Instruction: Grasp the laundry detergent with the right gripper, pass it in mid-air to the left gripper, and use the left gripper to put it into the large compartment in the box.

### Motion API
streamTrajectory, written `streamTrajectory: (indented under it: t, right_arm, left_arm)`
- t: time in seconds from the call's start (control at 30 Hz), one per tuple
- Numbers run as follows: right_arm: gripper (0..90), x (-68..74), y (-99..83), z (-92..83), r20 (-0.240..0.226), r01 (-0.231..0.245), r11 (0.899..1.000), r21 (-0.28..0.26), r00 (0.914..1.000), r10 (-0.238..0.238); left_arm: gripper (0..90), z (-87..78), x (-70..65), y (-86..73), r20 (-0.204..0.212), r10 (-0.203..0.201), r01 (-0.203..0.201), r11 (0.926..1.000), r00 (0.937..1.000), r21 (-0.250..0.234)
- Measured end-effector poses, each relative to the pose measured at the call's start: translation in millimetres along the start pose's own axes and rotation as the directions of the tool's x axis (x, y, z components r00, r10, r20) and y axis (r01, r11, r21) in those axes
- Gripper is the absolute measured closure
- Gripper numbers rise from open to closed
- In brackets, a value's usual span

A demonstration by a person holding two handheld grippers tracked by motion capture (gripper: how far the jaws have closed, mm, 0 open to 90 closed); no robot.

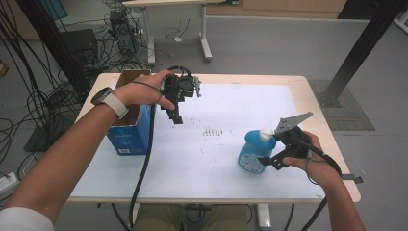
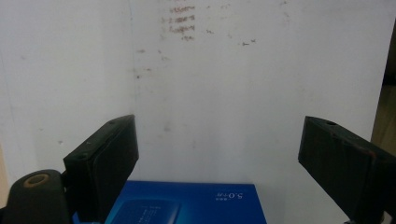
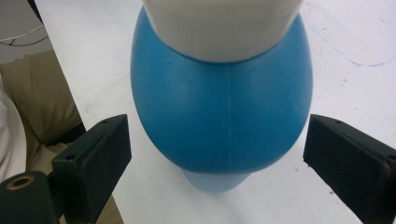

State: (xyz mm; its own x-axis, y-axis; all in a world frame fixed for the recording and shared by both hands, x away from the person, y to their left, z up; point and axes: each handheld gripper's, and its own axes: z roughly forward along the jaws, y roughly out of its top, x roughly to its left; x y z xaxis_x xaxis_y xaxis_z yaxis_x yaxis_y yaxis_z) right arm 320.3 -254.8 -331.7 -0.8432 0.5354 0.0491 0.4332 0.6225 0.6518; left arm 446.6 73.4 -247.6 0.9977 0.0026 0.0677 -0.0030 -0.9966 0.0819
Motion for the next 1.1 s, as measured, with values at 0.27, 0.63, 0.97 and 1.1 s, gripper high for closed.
streamTrajectory:
  t: [0.27,0.63,0.97,1.1]
  right_arm:
    - [7.6,-0.7,-0.9,0.5,0.000,-0.006,1.000,-0.002,1.0000,0.006]
    - [7.6,-1.0,-0.6,-0.7,0.003,-0.006,1.000,-0.001,1.0000,0.006]
    - [7.6,-1.1,-1.1,-2.0,0.008,-0.009,1.000,0.002,0.9999,0.009]
    - [7.6,-1.7,-1.3,-2.6,0.010,-0.007,1.000,0.001,0.9999,0.007]
  left_arm:
    - [12.4,0.3,0.8,-0.5,0.002,-0.003,0.003,1.0000,1.0000,-0.004]
    - [12.4,0.1,0.6,-0.5,0.001,-0.003,0.003,1.0000,1.0000,-0.004]
    - [12.4,-0.2,0.9,-1.1,0.001,-0.004,0.004,1.0000,1.0000,-0.004]
    - [12.4,0.0,1.1,-0.8,0.003,-0.006,0.006,1.0000,1.0000,-0.004]
